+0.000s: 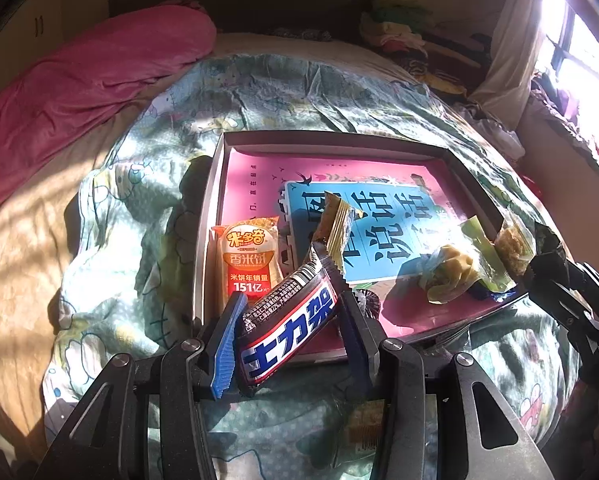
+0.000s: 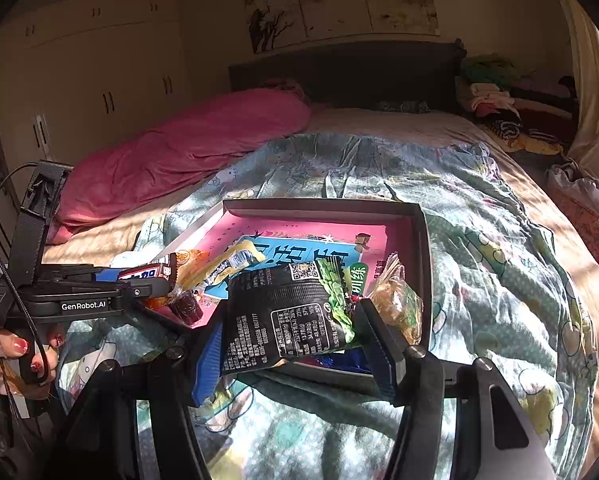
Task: Organize snacks
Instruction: 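Carry the Snickers bar toward the tray with the left tool while the right tool carries the black bag, then lower the Snickers bar into the tray with the left tool while the right tool lowers the black bag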
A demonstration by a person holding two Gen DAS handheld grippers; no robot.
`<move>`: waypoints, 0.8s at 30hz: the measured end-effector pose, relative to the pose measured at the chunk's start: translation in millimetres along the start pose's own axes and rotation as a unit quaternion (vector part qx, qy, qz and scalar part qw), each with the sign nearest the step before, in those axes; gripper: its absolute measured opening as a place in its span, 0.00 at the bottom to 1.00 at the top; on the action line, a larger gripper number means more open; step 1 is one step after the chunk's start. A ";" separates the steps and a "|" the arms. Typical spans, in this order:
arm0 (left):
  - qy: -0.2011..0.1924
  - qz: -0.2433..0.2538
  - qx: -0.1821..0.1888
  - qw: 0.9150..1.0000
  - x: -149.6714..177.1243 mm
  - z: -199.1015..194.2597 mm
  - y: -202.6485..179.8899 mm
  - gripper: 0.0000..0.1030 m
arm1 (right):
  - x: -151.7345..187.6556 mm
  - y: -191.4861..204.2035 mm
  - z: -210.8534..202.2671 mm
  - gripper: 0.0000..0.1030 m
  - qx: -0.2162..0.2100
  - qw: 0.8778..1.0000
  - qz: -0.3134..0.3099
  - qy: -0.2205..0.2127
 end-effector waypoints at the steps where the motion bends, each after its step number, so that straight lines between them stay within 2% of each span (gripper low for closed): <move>1: 0.001 0.000 0.000 1.000 -0.2 0.4 0.0 0.46 | -0.6 -0.1 0.9 0.60 0.000 1.000 0.000 0.001; 13: -0.001 0.001 0.008 1.000 -6.4 5.3 -9.7 0.46 | -6.2 -1.1 10.7 0.60 0.003 1.000 -0.005 0.002; 24: -0.005 0.009 0.017 1.000 -13.3 8.6 -24.4 0.46 | -7.8 10.0 26.9 0.60 0.010 0.999 -0.040 0.016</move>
Point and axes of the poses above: each gripper's, at about its wrist camera, not at the fingertips, and z roughly the way its jaws point, y to its left, x to its underside, the point moved 5 cm from there along z, roughly the way its jaws point, and after that the axes turned 12 degrees about y, right-handed, at the moved point
